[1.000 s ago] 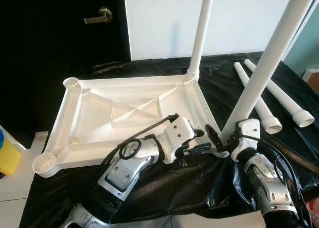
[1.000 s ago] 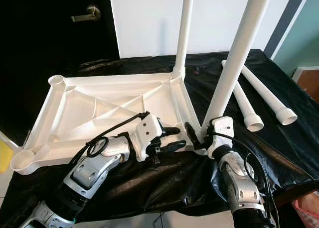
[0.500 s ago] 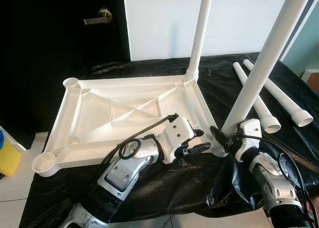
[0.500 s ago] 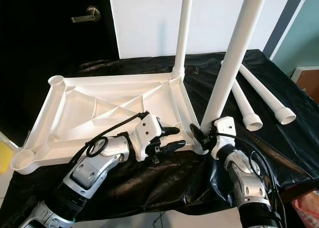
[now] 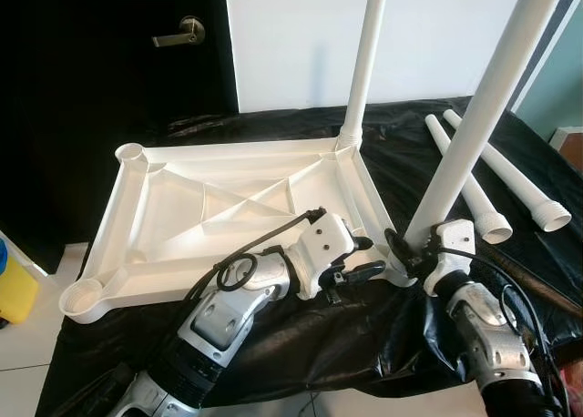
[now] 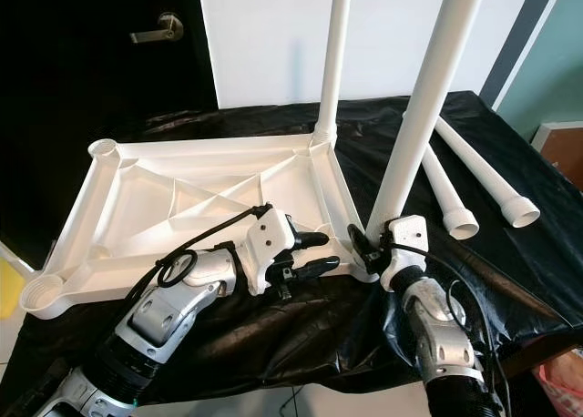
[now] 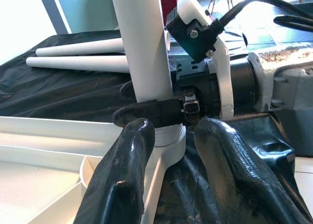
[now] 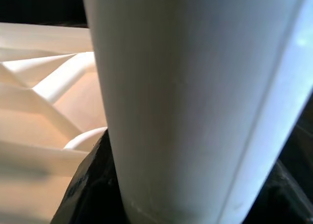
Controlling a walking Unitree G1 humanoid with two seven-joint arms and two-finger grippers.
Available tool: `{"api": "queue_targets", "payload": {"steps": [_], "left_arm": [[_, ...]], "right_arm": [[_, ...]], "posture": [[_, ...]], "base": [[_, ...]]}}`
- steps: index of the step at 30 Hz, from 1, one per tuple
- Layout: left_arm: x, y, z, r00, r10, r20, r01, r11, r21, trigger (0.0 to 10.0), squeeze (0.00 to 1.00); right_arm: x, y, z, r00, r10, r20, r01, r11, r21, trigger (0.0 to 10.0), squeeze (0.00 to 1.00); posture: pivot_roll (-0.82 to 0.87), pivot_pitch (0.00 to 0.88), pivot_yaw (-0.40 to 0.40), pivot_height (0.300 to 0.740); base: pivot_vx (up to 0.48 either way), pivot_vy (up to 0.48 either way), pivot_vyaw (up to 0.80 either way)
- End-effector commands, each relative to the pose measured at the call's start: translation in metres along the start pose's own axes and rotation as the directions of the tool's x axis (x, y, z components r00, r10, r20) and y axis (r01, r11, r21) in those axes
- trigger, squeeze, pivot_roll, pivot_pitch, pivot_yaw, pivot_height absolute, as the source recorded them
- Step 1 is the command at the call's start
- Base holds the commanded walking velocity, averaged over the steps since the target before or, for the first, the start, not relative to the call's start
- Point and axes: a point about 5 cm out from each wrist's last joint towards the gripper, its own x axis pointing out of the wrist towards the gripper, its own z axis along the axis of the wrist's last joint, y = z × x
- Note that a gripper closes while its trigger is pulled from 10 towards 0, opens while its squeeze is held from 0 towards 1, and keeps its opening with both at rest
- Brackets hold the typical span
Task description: Building children table
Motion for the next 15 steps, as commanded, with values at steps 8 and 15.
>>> {"api": "queue_targets", "payload": {"steps": [8, 15], "left_arm": [[0.0003, -0.0021, 0.0008, 0.999, -0.042, -0.003, 0.042, 0.999, -0.002, 10.0, 0.0], [0.0005, -0.003, 0.0008, 0.999, -0.039, -0.001, 0.039, 0.999, -0.005, 10.0, 0.0]], "right_arm": [[-0.0071, 0.0024, -0.0195, 0.957, -0.262, -0.129, 0.267, 0.963, 0.024, 10.0, 0.0], [-0.012, 0.0094, -0.0211, 0.869, -0.464, -0.169, 0.477, 0.878, 0.04, 10.0, 0.0]], "posture": [[-0.05, 0.0, 0.0, 0.74], [-0.04, 0.0, -0.008, 0.74]], "base": [[0.0, 0.0, 0.0], [0.0, 0.0, 0.0]]}}
